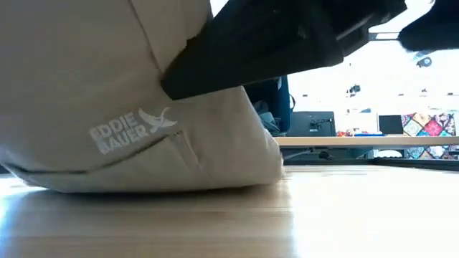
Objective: Fold Laundry from Bin
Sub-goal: Fold the brown shorts from the blue laundry basket
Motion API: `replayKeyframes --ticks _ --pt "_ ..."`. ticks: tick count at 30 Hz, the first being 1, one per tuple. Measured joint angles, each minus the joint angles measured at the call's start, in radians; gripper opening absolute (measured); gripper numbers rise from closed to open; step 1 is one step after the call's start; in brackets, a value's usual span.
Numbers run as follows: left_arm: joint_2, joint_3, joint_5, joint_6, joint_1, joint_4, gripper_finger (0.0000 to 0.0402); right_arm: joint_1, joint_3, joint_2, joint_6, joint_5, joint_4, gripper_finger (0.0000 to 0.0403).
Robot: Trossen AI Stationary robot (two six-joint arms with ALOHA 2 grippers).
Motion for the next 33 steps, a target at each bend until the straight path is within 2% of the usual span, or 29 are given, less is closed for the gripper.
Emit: replayKeyframes --ticks 2,6,11,13,16,20,23,27,33 --pt "-0.024 -0.004 -0.041 -0.075 -0.03 -0.073 0.0205 0.001 0.0 -0.014 0.077 0.0 -0.04 0.0021" --pt "-0.046 -0.039 -0.159 -0.258 -0.118 -0.177 0.0228 0.002 -0.003 -0.055 0.34 0.014 -0.184 0.0012" --pt "-0.046 -0.101 -0.3 -0.46 -0.22 -0.169 0.025 0.013 -0.011 -0.068 0.674 0.05 -0.373 0.001" --pt "-0.046 -0.128 -0.374 -0.546 -0.248 -0.164 0.0258 0.017 -0.011 -0.07 0.774 0.052 -0.374 0.001" --pt "-0.038 -0.186 -0.43 -0.596 -0.265 -0.042 0.0268 0.02 -0.011 -0.081 0.903 0.045 -0.375 0.001" --pt "0.024 -0.246 -0.466 -0.524 -0.266 0.18 0.0276 0.02 -0.011 -0.108 1.089 0.054 -0.457 0.001" --pt "0.11 -0.241 -0.514 -0.434 -0.266 0.258 0.0278 0.021 -0.012 -0.133 1.207 0.073 -0.536 0.001" --pt "0.257 -0.16 -0.631 -0.254 -0.266 0.26 0.0278 0.02 -0.013 -0.147 1.281 0.079 -0.603 0.0009" --pt "0.482 0.007 -0.847 0.086 -0.256 0.284 0.0278 0.015 -0.013 -0.148 1.303 0.065 -0.599 0.0009"
